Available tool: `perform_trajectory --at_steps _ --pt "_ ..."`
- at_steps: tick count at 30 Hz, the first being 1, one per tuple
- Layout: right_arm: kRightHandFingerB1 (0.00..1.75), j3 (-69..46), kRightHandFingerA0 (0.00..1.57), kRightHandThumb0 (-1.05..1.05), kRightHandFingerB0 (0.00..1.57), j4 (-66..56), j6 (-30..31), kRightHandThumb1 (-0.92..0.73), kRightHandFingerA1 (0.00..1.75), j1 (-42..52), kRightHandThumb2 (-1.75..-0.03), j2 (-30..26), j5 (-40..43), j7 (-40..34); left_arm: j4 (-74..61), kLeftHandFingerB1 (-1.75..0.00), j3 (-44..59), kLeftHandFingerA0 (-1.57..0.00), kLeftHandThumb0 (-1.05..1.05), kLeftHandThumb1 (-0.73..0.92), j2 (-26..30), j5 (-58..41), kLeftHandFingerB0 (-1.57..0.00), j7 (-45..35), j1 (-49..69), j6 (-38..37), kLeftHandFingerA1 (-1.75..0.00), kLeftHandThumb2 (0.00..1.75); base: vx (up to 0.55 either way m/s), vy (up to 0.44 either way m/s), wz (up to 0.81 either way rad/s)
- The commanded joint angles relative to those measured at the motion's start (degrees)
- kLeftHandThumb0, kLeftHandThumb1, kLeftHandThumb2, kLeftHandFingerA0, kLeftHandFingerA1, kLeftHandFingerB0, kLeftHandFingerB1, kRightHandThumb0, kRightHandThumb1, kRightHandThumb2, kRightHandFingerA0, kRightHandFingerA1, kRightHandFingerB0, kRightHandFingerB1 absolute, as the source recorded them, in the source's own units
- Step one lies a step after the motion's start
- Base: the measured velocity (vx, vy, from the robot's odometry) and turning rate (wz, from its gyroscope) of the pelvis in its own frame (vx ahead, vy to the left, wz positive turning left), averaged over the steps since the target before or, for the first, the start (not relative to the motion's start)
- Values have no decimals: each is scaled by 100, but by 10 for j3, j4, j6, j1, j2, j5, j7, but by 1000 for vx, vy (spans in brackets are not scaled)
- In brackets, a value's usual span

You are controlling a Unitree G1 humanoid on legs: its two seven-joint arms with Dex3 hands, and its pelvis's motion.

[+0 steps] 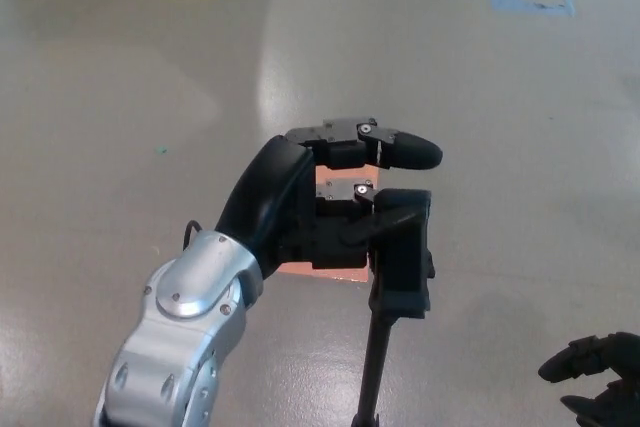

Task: The robot uses its left hand to grab the top of a phone stand kept on the floor and rotates it anti-clockwise

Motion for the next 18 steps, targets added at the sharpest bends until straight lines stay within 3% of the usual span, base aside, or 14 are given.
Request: perform_trajectory --at_steps 1,8,9,10,11,18 --pt "47 -3 46 -53 35 5 13 -63 52 -34 -87 -10 -4 2 57 -55 103 -103 -12 65 -26 -143 -79 11 -66 377 -76 59 0 0 0" --pt "48 -4 47 -52 36 8 14 -63 52 -41 -87 -10 -3 2 82 -56 127 -106 -13 63 -32 -152 -82 19 -85 403 -77 59 0 0 0" --pt "35 -4 54 -46 41 8 14 -74 39 -41 -62 -10 -4 1 86 -56 131 -107 -13 63 -32 -156 -82 18 -88 408 -76 59 0 0 0" --pt "35 -3 54 -46 41 9 13 -74 39 -42 -62 -10 -4 1 88 -56 134 -107 -13 63 -32 -158 -82 18 -90 411 -76 59 0 0 0" --pt "47 -3 47 -53 35 11 14 -63 53 -45 -88 -10 -5 0 94 -56 138 -108 -13 63 -31 -163 -83 14 -94 415 -73 59 0 0 0" --pt "48 -3 47 -52 37 10 17 -63 52 -47 -87 -11 -5 0 115 -56 166 -109 -14 63 -43 -176 -84 26 -111 455 -74 59 0 0 0"
